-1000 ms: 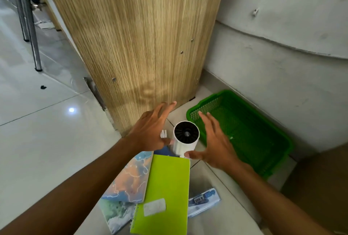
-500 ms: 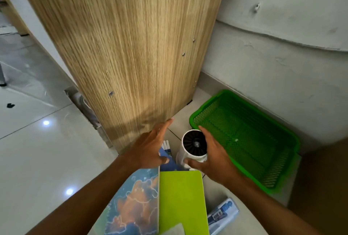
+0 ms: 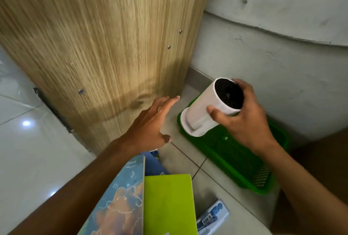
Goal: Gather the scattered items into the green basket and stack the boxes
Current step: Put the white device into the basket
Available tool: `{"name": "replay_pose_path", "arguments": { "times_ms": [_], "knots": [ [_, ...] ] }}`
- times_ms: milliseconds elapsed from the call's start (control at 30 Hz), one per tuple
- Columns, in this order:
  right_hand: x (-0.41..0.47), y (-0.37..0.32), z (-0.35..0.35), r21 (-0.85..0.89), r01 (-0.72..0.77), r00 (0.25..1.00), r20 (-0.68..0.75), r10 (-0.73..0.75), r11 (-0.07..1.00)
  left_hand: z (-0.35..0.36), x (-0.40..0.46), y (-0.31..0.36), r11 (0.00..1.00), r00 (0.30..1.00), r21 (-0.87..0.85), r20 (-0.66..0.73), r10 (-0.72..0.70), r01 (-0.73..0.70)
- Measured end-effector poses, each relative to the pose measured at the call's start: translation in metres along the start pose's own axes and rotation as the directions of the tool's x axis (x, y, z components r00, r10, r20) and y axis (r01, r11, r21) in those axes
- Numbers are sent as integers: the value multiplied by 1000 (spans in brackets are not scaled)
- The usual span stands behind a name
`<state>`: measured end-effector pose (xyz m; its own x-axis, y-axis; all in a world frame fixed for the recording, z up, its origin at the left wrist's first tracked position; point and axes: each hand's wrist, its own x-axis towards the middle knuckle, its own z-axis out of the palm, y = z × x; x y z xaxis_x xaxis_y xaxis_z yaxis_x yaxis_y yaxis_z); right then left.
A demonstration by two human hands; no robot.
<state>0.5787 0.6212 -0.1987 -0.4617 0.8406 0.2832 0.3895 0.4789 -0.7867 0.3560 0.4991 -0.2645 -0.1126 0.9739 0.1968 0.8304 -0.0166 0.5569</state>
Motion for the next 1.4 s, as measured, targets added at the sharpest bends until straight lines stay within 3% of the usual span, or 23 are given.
{"name": "replay_pose_path", "arguments": {
  "times_ms": [300, 533, 667, 1000, 1233, 1400],
  "knots": [
    [53, 80, 8, -178, -171, 979, -142, 147, 969, 38, 42, 0, 995, 995, -87, -71, -64, 57],
    [72, 132, 24, -195, -192, 973, -165, 161, 962, 68, 45, -20, 992, 993, -87, -54, -100, 96],
    [80, 145, 32, -120, -197, 974, -136, 180, 973, 78, 43, -23, 987, 991, -111, -50, -122, 116],
    [64, 137, 31, 3, -171, 978, -124, 170, 985, 57, -9, -34, 975, 984, -136, -1, -176, 175],
    [43, 115, 24, -152, -153, 988, -21, 152, 976, 27, -51, -45, 972, 977, -97, 48, -208, 212],
    [53, 113, 30, -226, -307, 947, 18, 319, 924, 23, -68, -52, 967, 968, -68, 71, -240, 244]
  ]
}}
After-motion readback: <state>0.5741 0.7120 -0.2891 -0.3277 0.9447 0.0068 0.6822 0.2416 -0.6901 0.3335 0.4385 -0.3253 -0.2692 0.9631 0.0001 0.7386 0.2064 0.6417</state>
